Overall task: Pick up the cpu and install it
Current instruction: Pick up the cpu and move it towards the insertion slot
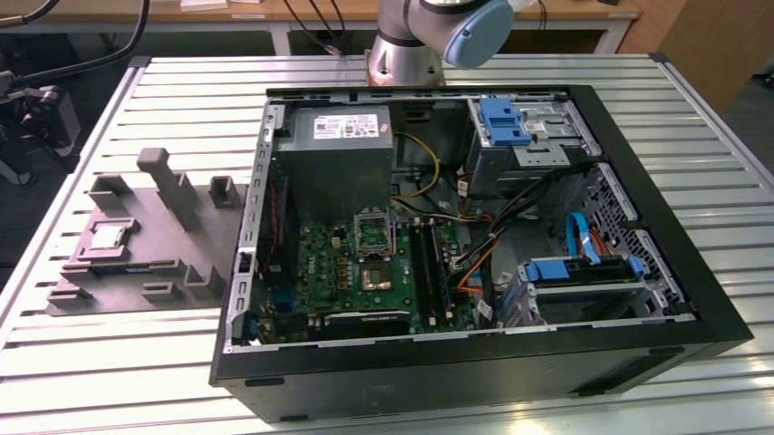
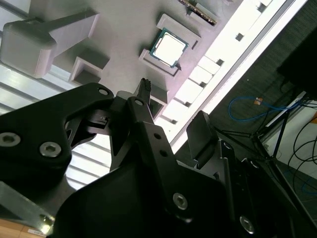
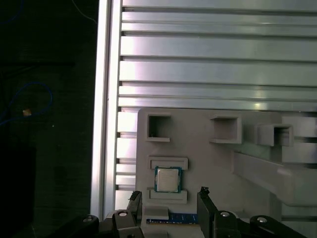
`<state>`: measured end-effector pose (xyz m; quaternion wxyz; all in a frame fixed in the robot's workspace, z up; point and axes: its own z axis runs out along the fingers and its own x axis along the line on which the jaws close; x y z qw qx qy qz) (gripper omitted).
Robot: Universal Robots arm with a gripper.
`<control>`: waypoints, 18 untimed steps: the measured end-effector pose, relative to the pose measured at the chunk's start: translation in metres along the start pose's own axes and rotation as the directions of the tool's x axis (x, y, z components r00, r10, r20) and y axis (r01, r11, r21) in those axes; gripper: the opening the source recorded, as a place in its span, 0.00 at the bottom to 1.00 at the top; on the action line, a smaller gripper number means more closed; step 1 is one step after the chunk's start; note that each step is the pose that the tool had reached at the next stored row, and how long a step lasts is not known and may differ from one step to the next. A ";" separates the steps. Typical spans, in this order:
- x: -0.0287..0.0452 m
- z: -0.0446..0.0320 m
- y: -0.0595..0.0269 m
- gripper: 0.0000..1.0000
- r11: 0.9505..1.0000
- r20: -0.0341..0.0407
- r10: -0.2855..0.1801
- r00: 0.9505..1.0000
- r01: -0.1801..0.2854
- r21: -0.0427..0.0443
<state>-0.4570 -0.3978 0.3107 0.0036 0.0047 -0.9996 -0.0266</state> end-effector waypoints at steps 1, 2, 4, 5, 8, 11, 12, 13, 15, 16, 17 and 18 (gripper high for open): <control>0.0000 0.0003 0.0000 0.56 1.000 0.000 0.000 1.000 0.000 0.000; 0.0000 0.0007 0.0000 0.56 1.000 0.000 0.000 1.000 0.000 0.000; 0.0000 0.0012 -0.0001 0.56 1.000 0.000 0.000 1.000 0.000 0.000; 0.0000 0.0015 -0.0001 0.56 1.000 0.000 0.000 1.000 0.000 0.000; 0.0000 0.0021 -0.0001 0.56 1.000 0.000 0.000 1.000 0.000 0.000; 0.0000 0.0047 -0.0003 0.56 1.000 0.000 0.000 1.000 0.000 0.000; 0.0000 0.0049 -0.0003 0.56 1.000 0.000 0.000 1.000 0.000 0.000; 0.0000 0.0051 -0.0003 0.56 1.000 0.000 0.000 1.000 0.000 0.000; 0.0000 0.0055 -0.0003 0.56 1.000 0.000 0.000 1.000 0.000 0.000; 0.0000 0.0056 -0.0003 0.56 1.000 0.000 0.000 1.000 0.000 0.000; 0.0000 0.0058 -0.0003 0.56 1.000 0.000 0.000 1.000 0.000 0.000; 0.0000 0.0060 -0.0003 0.56 1.000 0.000 0.000 1.000 0.000 0.000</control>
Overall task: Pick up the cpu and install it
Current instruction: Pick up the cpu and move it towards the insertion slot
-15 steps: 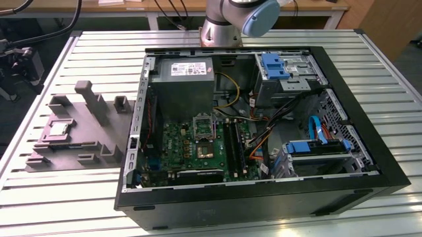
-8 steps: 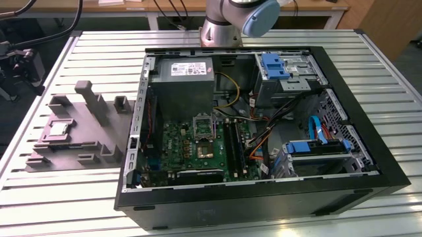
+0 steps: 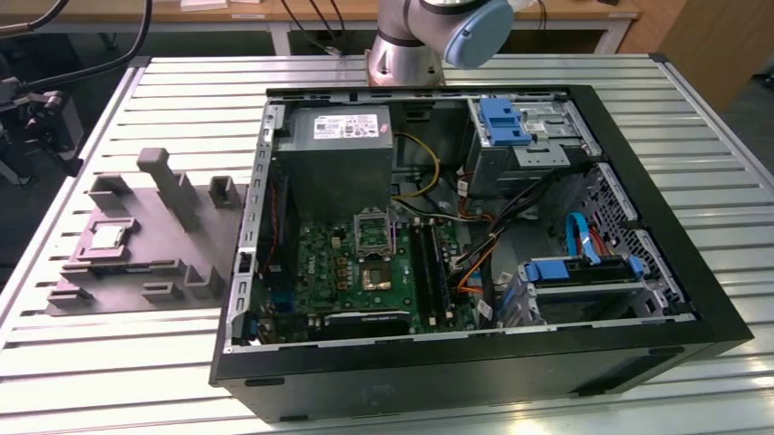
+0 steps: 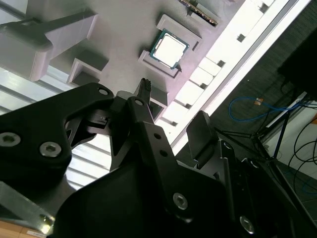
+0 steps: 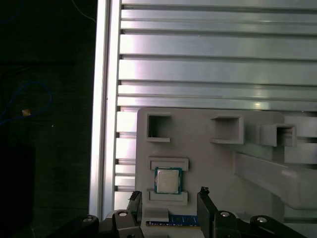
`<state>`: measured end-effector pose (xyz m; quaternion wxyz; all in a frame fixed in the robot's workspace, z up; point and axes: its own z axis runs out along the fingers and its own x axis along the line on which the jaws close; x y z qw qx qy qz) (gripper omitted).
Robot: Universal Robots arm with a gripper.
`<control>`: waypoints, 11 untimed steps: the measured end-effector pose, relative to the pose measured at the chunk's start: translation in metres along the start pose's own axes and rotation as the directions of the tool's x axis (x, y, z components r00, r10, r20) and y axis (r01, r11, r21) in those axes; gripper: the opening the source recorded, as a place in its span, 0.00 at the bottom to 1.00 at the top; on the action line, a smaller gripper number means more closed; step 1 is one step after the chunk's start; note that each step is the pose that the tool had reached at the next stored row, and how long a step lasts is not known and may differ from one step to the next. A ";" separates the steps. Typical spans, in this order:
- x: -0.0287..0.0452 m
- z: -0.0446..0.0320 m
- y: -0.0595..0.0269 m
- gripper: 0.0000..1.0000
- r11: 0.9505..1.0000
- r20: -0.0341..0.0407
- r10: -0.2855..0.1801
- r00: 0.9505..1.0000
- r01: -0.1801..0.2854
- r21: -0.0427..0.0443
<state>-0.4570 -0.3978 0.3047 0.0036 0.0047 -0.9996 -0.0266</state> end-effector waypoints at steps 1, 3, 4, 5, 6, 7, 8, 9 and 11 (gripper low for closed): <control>0.0000 0.0003 0.0000 0.56 1.000 0.000 0.000 1.000 0.000 0.000; 0.0000 0.0007 0.0000 0.56 1.000 0.000 0.000 1.000 0.000 0.000; 0.0000 0.0010 -0.0001 0.56 1.000 0.000 0.000 1.000 0.000 0.000; 0.0000 0.0014 -0.0001 0.56 1.000 0.000 0.000 1.000 0.000 0.000; 0.0000 0.0017 -0.0001 0.56 1.000 0.000 0.000 1.000 0.000 0.000; 0.0000 0.0020 -0.0001 0.56 1.000 0.000 0.000 1.000 0.000 0.000; 0.0000 0.0023 -0.0001 0.56 1.000 0.000 0.000 1.000 0.000 0.000; 0.0000 0.0026 -0.0001 0.56 1.000 0.000 0.000 1.000 0.000 0.000; 0.0000 0.0032 -0.0002 0.56 1.000 0.000 0.000 1.000 0.000 0.000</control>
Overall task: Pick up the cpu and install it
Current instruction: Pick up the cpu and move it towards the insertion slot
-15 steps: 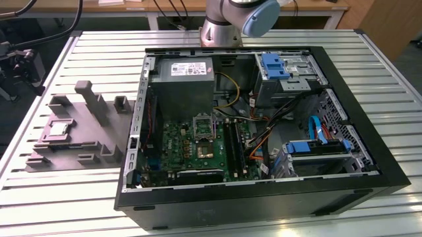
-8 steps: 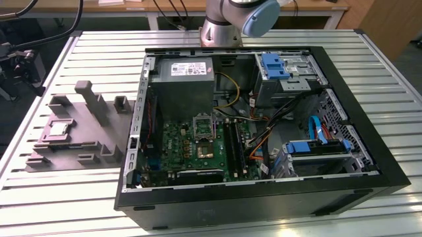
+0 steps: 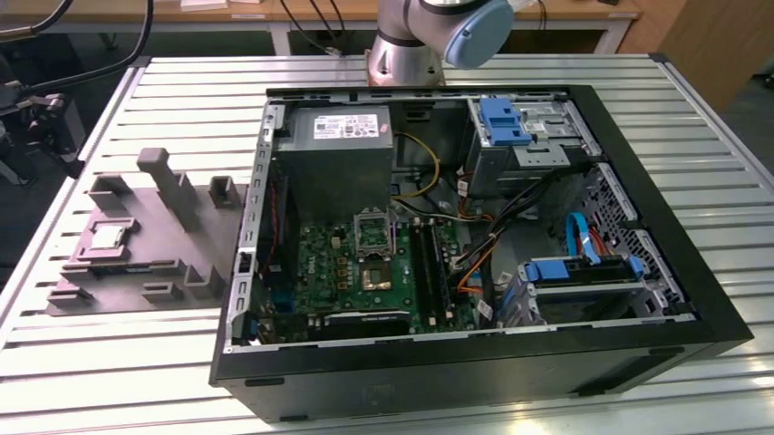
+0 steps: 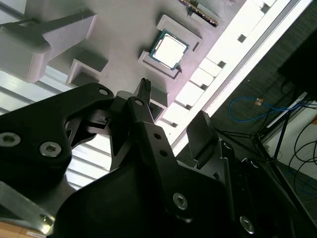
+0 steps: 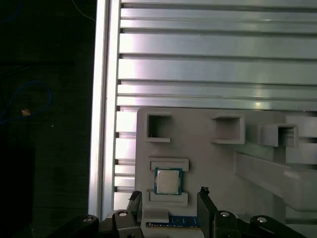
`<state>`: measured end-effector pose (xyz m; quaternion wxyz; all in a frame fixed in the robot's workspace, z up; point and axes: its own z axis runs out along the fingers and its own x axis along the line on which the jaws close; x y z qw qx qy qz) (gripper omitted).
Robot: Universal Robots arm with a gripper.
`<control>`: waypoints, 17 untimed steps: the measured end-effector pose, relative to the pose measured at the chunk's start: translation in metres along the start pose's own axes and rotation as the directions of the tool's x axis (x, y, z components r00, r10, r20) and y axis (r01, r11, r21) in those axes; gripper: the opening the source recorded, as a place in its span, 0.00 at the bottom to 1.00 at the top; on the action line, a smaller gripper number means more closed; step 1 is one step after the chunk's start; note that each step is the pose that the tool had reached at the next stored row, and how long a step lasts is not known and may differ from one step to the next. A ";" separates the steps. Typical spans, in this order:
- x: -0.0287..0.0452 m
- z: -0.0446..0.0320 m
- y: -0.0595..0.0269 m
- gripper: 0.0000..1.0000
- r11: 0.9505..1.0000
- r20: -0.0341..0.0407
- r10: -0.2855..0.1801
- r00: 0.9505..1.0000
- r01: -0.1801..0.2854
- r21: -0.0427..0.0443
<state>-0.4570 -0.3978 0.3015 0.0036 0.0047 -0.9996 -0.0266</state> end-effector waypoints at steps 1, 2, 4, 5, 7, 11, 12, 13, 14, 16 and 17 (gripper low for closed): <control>0.0000 0.0004 0.0000 0.56 1.000 0.000 0.000 1.000 0.000 0.000; 0.0000 0.0007 0.0000 0.56 1.000 0.000 0.000 1.000 0.000 0.000; 0.0000 0.0014 -0.0001 0.56 1.000 0.000 0.000 1.000 0.000 0.000; 0.0000 0.0018 -0.0001 0.56 1.000 0.000 0.000 1.000 0.000 0.000; 0.0000 0.0026 -0.0001 0.56 1.000 0.000 0.000 1.000 0.000 0.000; 0.0000 0.0039 -0.0002 0.56 1.000 0.000 0.000 1.000 0.000 0.000; 0.0000 0.0039 -0.0002 0.56 1.000 0.000 0.000 1.000 0.000 0.000; 0.0000 0.0039 -0.0002 0.56 1.000 0.000 0.000 1.000 0.000 0.000; 0.0000 0.0040 -0.0002 0.56 1.000 0.000 0.000 1.000 0.000 0.000; 0.0000 0.0044 -0.0002 0.56 1.000 0.000 0.000 1.000 0.000 0.000; 0.0000 0.0044 -0.0002 0.56 1.000 0.000 0.000 1.000 0.000 0.000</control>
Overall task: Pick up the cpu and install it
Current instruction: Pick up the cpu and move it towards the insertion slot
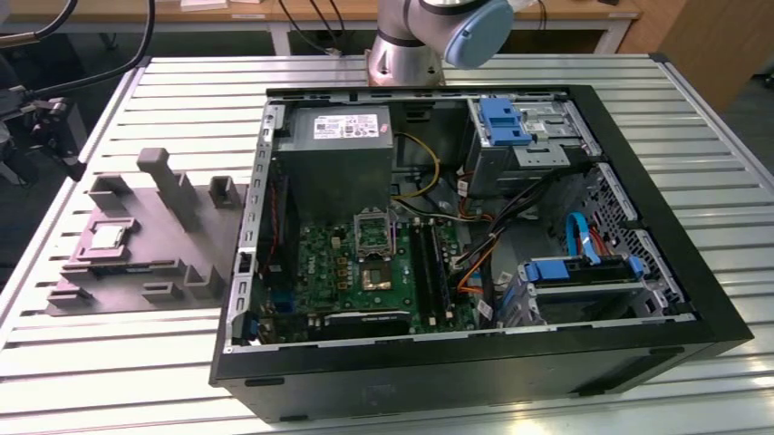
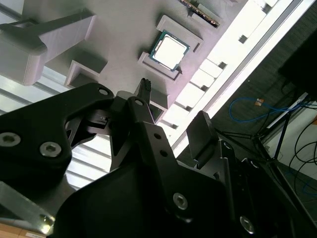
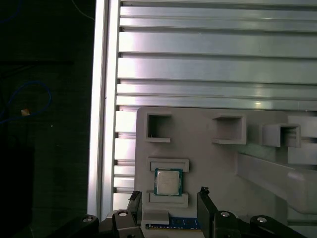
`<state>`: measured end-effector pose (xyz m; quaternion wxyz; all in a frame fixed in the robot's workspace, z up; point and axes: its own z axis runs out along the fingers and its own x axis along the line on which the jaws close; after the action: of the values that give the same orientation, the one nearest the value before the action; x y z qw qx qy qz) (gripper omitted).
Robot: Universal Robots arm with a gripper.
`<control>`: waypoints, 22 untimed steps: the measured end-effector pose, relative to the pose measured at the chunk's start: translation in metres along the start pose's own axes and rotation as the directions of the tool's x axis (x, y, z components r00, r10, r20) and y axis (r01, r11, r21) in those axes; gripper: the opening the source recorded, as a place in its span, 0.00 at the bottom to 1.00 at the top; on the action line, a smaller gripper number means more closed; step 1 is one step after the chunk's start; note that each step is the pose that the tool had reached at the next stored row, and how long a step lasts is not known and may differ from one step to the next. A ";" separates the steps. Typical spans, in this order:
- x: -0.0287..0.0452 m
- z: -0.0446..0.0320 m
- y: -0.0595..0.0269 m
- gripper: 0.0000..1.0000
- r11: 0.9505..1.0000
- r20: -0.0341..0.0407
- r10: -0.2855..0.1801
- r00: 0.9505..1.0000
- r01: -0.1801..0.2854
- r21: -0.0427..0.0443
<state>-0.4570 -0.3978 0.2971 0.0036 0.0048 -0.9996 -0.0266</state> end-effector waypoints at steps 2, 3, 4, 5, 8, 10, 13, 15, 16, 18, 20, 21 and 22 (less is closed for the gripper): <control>0.0000 0.0000 0.0000 0.56 1.000 0.000 0.000 1.000 0.000 0.000; 0.0000 0.0000 0.0000 0.56 1.000 0.000 0.000 1.000 0.000 0.000; 0.0000 0.0000 0.0000 0.56 1.000 0.000 0.000 1.000 0.000 0.000; 0.0000 0.0000 0.0000 0.56 1.000 0.000 0.000 1.000 0.000 0.000; 0.0000 0.0004 0.0000 0.56 1.000 0.000 0.000 1.000 0.000 0.000; 0.0001 0.0021 -0.0001 0.56 1.000 -0.004 0.000 1.000 0.000 0.000; 0.0000 0.0060 -0.0004 0.56 1.000 -0.006 0.000 1.000 0.000 0.000; -0.0001 0.0096 -0.0008 0.56 1.000 -0.007 0.000 1.000 0.000 0.000; -0.0001 0.0113 -0.0011 0.56 1.000 -0.008 0.000 1.000 0.000 0.000; -0.0001 0.0150 -0.0016 0.56 1.000 -0.009 0.000 1.000 0.000 0.000; -0.0001 0.0184 -0.0018 0.56 1.000 -0.010 -0.002 1.000 0.002 0.000; -0.0001 0.0200 -0.0019 0.56 1.000 -0.010 -0.003 1.000 0.003 0.000; -0.0001 0.0216 -0.0020 0.56 1.000 -0.010 -0.003 1.000 0.003 0.000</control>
<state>-0.4570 -0.3986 0.2754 0.0086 0.0063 -0.9996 -0.0266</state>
